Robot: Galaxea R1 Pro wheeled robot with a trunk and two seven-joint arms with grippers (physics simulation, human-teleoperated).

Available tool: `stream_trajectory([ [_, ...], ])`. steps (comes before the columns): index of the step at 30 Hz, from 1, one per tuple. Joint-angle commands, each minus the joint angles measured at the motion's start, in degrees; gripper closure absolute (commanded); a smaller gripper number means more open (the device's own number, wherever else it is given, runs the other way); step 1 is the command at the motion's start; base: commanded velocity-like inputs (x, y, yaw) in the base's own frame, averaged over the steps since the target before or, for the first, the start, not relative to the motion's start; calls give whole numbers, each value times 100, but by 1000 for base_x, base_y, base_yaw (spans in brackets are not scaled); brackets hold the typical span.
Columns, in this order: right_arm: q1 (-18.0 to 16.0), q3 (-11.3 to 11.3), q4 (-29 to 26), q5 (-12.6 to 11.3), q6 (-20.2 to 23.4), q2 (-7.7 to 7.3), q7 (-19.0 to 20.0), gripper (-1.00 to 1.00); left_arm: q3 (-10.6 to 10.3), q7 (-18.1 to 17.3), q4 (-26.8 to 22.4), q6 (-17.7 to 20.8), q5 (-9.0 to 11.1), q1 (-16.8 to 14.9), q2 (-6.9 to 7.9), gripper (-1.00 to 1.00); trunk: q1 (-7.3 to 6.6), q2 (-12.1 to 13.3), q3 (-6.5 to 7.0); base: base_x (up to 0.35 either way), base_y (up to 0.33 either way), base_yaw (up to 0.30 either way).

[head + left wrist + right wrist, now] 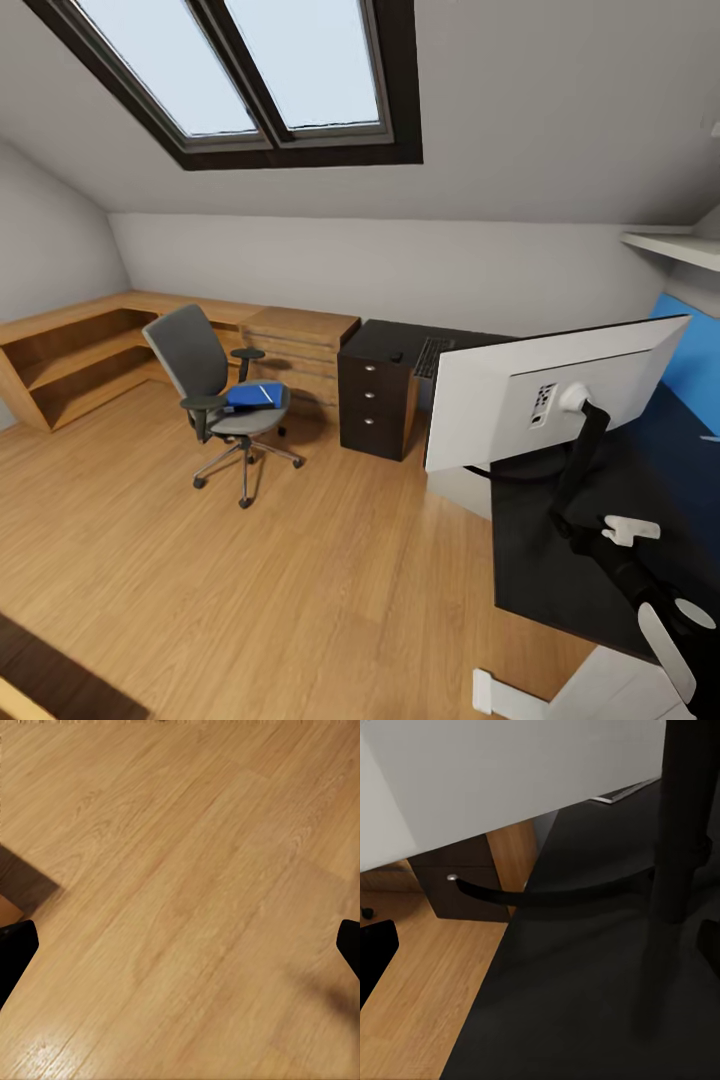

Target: In the bedroom, organize the workspace by keeping the computer under the desk, ensuring the monitor is on the desk, placing the keyboard on the desk next to the monitor, placing the mouse on the desk next to the keyboard, moving the folder from the swivel chair onto the desk next to the mouse, stacking the notebook on top of the folder with the pen on top of the notebook, and positioning the swivel chair next to the desk.

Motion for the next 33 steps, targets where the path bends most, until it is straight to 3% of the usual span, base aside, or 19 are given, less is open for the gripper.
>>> stream_trajectory([
  [1,-4,-5,10,-58,-9,-1,40,-100,16,6,2,-16,-3,-4,-2,-100,1,-5,-2,0,0,0],
  [26,-4,-14,16,-64,-19,-1,40,-100,16,0,2,-16,-9,-4,-2,-100,1,-5,215,0,0,0],
  [33,-4,-148,26,-64,-19,-1,44,-100,16,3,2,-15,-6,-4,-2,-100,1,-5,280,0,0,0],
])
